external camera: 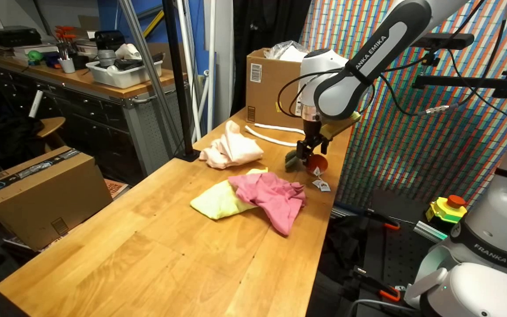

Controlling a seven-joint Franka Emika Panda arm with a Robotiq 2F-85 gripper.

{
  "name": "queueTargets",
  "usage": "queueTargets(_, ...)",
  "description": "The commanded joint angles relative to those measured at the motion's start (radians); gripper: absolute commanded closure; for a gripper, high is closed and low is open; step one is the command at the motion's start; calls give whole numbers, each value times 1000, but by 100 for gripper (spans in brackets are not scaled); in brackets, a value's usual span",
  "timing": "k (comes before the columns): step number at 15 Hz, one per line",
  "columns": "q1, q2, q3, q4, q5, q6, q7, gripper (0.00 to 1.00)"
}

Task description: Separate the objects on the heap

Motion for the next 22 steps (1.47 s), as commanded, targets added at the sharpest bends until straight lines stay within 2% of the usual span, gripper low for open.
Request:
queueTargets(1,16,-101,28,-11,61,-53,-80,0)
queueTargets(6,45,-161,82,-6,162,-85,-222,0)
queueTargets(10,79,-154,121,10,204,-93,-366,0)
queueTargets(14,112,-132,154,34,121,-97,-470,0)
queueTargets(22,173,-7,214,133,-126,-118,-561,0)
